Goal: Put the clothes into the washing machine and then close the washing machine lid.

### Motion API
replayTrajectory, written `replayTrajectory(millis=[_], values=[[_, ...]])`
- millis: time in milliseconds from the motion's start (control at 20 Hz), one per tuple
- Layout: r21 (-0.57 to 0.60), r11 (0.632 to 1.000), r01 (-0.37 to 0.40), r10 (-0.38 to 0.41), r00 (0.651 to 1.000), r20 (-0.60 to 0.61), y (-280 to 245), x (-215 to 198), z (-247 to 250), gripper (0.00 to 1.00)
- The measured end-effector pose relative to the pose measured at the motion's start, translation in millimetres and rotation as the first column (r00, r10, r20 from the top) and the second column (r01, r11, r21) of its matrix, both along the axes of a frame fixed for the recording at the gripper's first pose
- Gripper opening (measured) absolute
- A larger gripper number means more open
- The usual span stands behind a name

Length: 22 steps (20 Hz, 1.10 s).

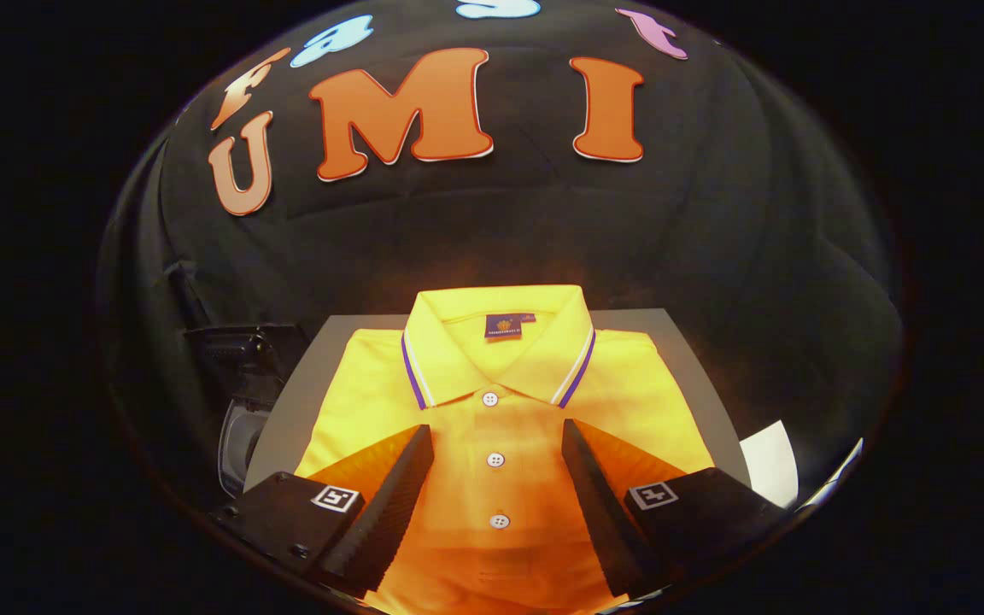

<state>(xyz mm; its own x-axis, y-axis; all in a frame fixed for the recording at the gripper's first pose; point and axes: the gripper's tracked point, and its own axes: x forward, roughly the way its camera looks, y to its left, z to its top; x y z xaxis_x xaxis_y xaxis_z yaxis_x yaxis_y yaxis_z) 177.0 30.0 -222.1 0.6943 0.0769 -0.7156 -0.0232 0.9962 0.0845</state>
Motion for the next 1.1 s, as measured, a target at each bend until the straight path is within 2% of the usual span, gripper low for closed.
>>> replayTrajectory(millis=[100,250,400,500,800,850,1000,1100], values=[[0.011,1.0,0.021,-0.021,1.0,-0.013,1.0,1.0,-2.7,0.99],[-0.06,0.997,-0.048,0.049,0.999,0.015,1.1,-1.1,-4.7,0.98],[-0.044,0.998,-0.039,0.04,0.999,0.006,3.9,-1.4,-8.4,0.93],[-0.063,0.995,-0.08,0.078,0.996,-0.038,4.1,-3.4,-9.7,0.86],[-0.08,0.991,-0.106,0.098,0.99,-0.099,7.7,-0.7,-10.0,0.37],[-0.064,0.995,-0.082,0.077,0.994,-0.081,7.2,1.2,-7.8,0.21],[0.008,0.999,-0.052,0.052,0.999,-0.016,7.1,-1.1,-2.4,0.08],[0.107,0.994,-0.003,-0.004,0.998,0.069,7.4,0.7,6.1,0.08]])
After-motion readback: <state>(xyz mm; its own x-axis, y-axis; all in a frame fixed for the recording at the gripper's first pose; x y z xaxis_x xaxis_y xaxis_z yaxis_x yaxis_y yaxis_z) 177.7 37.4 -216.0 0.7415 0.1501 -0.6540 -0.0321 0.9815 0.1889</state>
